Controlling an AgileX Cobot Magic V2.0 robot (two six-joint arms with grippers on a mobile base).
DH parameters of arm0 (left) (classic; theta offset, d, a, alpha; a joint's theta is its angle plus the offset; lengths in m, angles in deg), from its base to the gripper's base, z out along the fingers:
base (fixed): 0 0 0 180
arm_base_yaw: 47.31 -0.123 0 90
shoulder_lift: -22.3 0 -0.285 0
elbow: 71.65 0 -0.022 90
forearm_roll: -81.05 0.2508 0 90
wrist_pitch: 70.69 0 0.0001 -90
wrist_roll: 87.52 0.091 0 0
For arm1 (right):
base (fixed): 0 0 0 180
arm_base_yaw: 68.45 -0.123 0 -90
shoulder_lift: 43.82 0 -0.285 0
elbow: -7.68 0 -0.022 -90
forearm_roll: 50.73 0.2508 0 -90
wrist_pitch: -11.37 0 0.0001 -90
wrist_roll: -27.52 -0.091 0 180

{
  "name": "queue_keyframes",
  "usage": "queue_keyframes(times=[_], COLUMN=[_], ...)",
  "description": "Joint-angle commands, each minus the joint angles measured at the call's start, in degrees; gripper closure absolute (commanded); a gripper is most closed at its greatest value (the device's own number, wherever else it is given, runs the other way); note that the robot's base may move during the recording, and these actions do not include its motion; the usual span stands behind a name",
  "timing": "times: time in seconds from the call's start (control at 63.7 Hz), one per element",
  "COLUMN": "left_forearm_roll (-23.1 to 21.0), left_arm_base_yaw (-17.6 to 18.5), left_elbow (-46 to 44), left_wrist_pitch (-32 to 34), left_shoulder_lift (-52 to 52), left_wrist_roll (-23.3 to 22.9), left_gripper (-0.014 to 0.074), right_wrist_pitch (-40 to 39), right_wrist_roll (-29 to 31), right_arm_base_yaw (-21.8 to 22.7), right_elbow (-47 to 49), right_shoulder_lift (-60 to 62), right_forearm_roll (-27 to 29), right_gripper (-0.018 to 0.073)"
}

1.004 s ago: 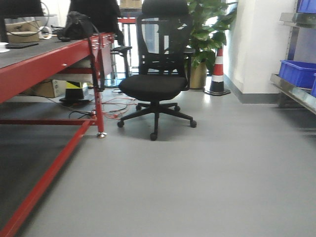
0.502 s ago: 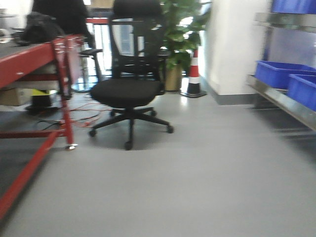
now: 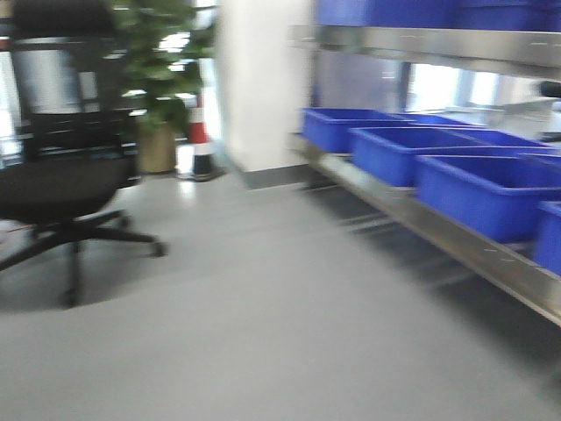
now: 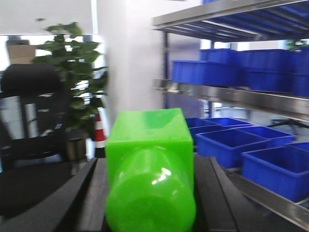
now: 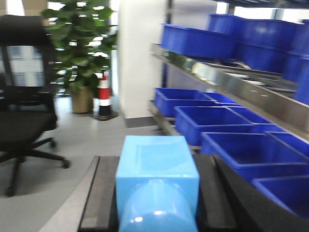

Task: Grab block from conveyor and place in blue bin
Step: 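Drive toward the metal shelves of blue bins, then approach the shelf and bring both held blocks over blue bins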

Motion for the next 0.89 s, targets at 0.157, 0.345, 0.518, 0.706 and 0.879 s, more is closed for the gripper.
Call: queue_keyframes(times=[0.157, 0.345, 0.518, 0.706, 0.879], left_forearm_roll=[-0.5, -0.5, -0.5, -0.5, -0.5], left_arm_base_yaw=[-0.1, -0.1, -0.1, -0.1, -0.1], left_elbow=[0.1, 0.1, 0.1, 0.1, 0.1], left_wrist_pitch=[0.8, 0.8, 0.8, 0.8, 0.8], left_shoulder_lift=[-0.1, -0.1, -0.1, -0.1, -0.1], left_wrist_roll=[0.0, 0.0, 0.0, 0.0, 0.0], left_gripper=[0.0707, 0.0707, 0.0707, 0.0707, 0.0707], right_wrist_pitch=[-0.9, -0.9, -0.9, -0.9, -0.9], right_wrist_roll=[0.3, 0.3, 0.3, 0.3, 0.3], right_arm_base_yaw=[0.2, 0.2, 0.2, 0.2, 0.2], right_elbow=[0.3, 0.3, 0.3, 0.3, 0.3], right_shoulder_lift=[0.4, 0.4, 0.4, 0.4, 0.4], right_forearm_roll=[-0.1, -0.1, -0.1, -0.1, -0.1], right_gripper=[0.0721, 0.0721, 0.0721, 0.0721, 0.0721])
